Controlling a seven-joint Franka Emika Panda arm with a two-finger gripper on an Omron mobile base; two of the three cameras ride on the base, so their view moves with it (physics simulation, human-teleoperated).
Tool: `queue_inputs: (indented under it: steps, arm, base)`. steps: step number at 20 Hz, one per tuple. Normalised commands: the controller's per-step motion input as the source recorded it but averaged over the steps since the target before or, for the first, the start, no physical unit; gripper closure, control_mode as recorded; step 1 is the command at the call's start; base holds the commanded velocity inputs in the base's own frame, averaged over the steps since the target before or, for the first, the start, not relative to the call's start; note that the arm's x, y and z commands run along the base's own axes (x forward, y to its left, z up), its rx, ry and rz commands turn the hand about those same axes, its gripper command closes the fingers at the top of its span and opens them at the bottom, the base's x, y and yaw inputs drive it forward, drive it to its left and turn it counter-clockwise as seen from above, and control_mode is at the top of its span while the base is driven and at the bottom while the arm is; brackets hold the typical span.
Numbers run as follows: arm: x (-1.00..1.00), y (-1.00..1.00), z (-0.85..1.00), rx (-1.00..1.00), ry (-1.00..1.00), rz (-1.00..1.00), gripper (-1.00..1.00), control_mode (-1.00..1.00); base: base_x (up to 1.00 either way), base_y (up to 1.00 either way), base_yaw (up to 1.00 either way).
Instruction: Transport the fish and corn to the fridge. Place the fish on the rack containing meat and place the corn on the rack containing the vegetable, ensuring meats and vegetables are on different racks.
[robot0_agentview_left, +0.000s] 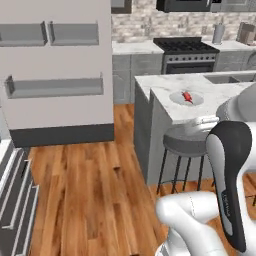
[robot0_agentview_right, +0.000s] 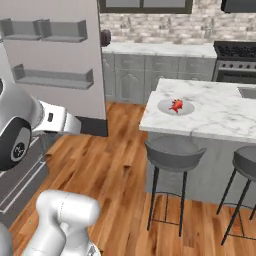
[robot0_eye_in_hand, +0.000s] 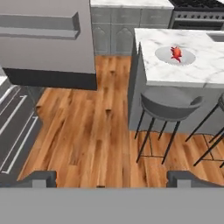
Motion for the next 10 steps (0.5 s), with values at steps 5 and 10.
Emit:
queue_inputs:
  steps: [5,10]
  arm:
    - [0.0,0.0,0.0,0.0,0.0,0.0,-1.0,1.0]
    - [0.0,0.0,0.0,0.0,0.0,0.0,-1.0,1.0]
  base:
    - [1.0,-0.75,0.01]
    - [1.0,-0.81,0.02]
